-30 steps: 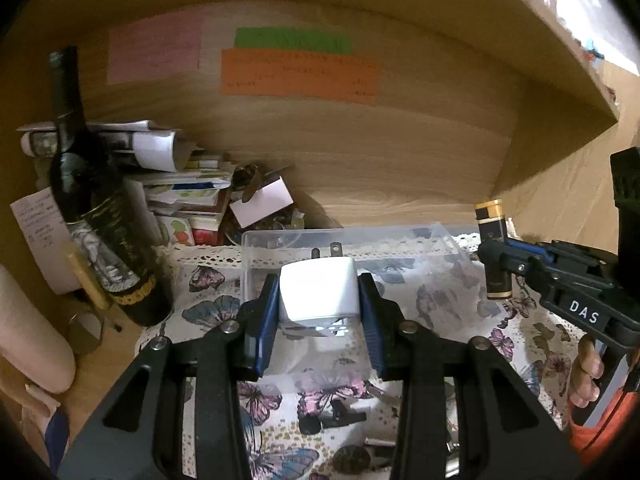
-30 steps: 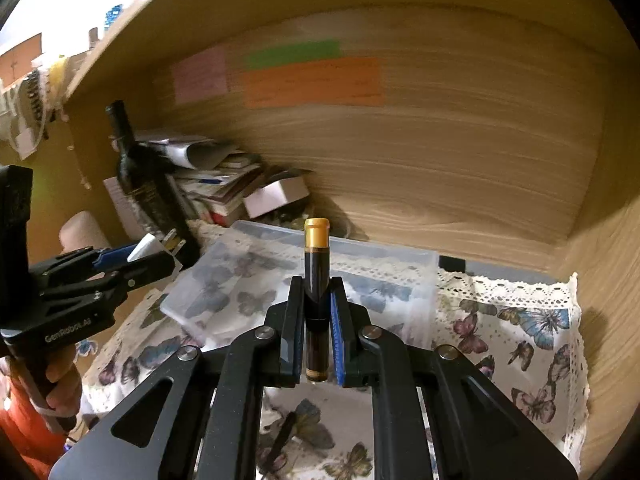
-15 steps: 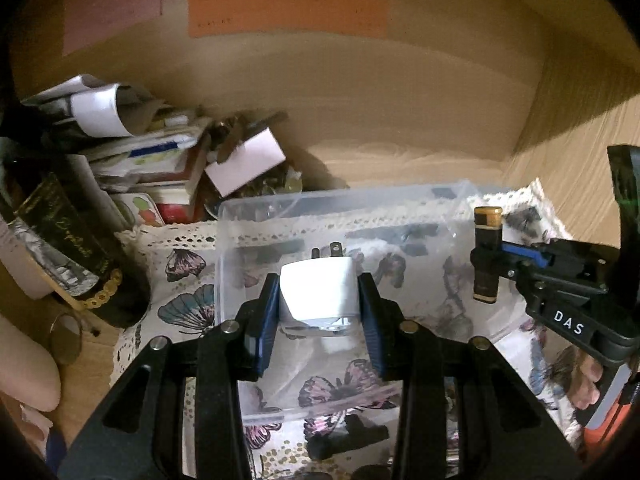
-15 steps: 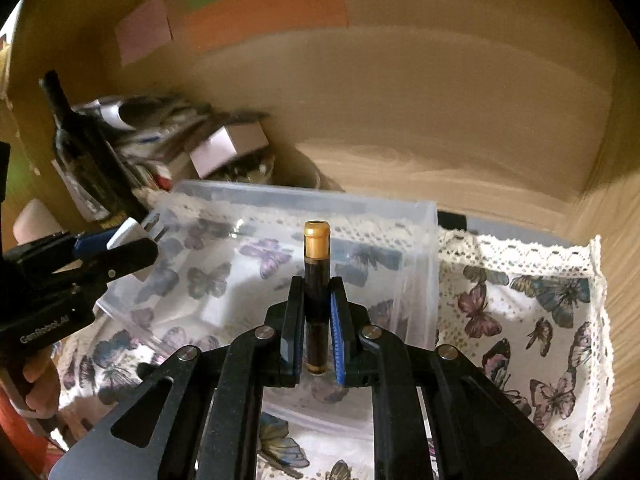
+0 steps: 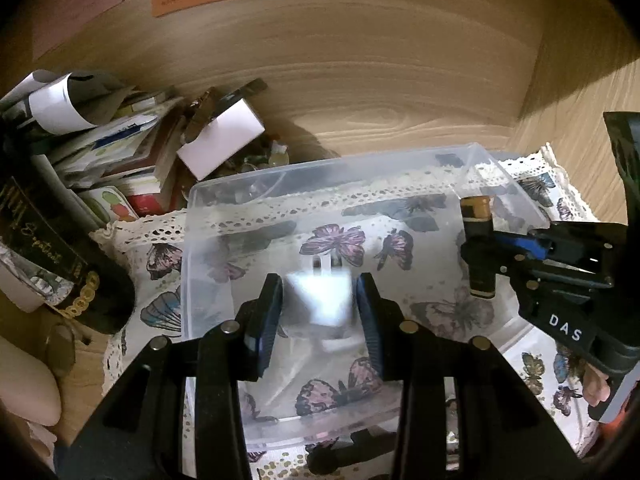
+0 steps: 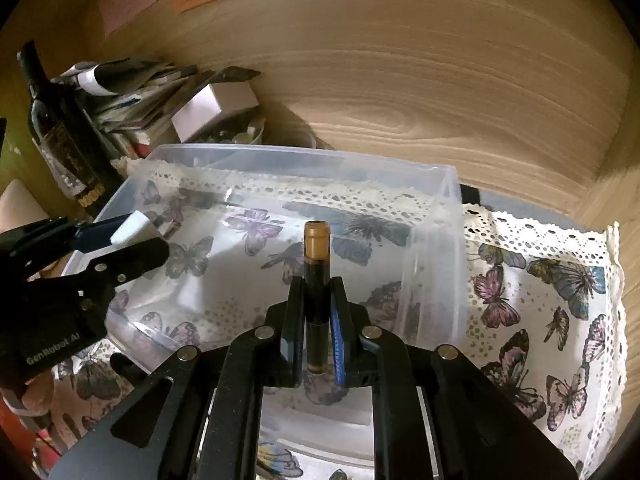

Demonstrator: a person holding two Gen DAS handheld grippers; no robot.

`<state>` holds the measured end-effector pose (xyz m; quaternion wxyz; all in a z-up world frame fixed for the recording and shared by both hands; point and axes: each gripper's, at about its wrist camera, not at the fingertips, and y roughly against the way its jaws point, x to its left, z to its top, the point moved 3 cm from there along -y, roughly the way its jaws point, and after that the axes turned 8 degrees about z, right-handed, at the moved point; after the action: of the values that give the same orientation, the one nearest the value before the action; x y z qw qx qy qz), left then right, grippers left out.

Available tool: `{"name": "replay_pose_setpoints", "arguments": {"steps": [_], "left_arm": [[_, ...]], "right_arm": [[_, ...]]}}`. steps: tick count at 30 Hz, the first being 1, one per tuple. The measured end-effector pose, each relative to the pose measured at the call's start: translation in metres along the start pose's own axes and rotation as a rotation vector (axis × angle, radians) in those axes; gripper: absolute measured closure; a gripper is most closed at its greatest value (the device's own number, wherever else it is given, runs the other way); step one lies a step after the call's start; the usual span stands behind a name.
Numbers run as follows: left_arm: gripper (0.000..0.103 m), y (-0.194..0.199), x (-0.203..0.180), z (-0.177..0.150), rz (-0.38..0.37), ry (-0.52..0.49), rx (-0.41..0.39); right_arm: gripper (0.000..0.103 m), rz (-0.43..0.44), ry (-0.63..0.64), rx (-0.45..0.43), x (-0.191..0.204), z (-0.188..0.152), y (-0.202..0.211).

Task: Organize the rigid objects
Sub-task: 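Release the adapter into the clear box with the left tool while the right tool drops the cylinder in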

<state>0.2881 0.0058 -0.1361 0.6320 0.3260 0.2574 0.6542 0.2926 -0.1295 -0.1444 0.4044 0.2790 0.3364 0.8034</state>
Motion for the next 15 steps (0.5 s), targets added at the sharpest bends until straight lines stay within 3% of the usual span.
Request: {"name": "replay_pose_setpoints", "arguments": {"steps": [3, 8, 12, 15], "left_arm": [[0.064, 0.001, -0.001, 0.001, 0.008, 0.001, -0.006], [0.052, 0.010, -0.002, 0.002, 0.018, -0.003, -0.032], [0.044, 0.025, -0.003, 0.002, 0.013, -0.003, -0.065], [0.034, 0.039, -0.002, 0.002, 0.014, 0.005, -0.096]], "right_arm": [[0.092, -0.010, 0.003, 0.005, 0.002, -0.002, -0.002], [0.091, -0.004, 0.008, 0.002, 0.006, -0.001, 0.001], [0.077, -0.012, 0.024, -0.028, 0.011, 0.000, 0.013], [0.076, -0.014, 0.035, -0.061, 0.014, 0.001, 0.026]]}}
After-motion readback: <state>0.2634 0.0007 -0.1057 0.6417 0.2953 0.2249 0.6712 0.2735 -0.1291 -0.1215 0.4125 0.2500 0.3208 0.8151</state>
